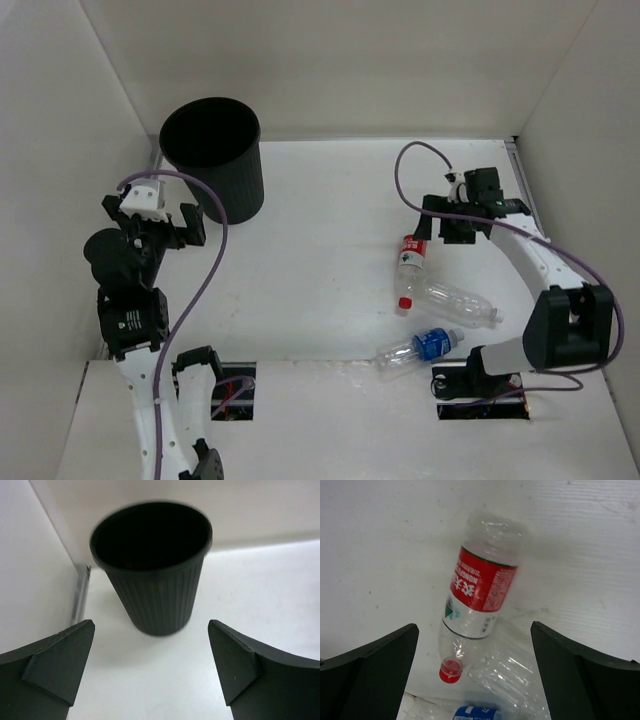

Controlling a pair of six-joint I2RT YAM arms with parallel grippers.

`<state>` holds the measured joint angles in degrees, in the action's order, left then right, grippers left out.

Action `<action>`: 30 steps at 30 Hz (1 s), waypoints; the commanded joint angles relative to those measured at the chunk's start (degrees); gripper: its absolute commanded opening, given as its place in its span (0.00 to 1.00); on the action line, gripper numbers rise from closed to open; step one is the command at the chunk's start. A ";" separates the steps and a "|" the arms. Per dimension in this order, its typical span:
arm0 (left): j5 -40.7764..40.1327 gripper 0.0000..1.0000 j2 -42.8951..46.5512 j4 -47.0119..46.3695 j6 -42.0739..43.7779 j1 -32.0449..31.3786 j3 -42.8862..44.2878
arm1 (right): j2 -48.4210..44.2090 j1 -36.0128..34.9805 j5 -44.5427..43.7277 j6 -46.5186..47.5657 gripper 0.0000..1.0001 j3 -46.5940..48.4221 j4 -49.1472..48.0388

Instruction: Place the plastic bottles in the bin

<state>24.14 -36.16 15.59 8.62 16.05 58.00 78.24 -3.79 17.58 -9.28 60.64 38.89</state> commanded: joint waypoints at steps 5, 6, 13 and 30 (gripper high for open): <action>1.52 1.00 5.40 9.80 3.24 -0.10 0.00 | 9.91 -6.18 -2.46 1.54 0.99 8.70 -5.93; 1.96 1.00 5.75 10.76 3.42 -0.01 0.97 | 10.96 -6.53 -3.25 1.89 0.99 9.23 -6.72; 4.51 1.00 6.37 17.44 5.79 1.22 7.74 | 16.33 -6.01 -7.47 2.95 0.99 11.25 -7.70; 7.76 1.00 5.31 18.95 7.37 3.68 13.72 | 12.03 -6.45 -11.52 -2.23 0.93 2.64 -8.56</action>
<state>30.13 -29.98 35.94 15.20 19.25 68.86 93.34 -10.11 7.05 -9.74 64.31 33.52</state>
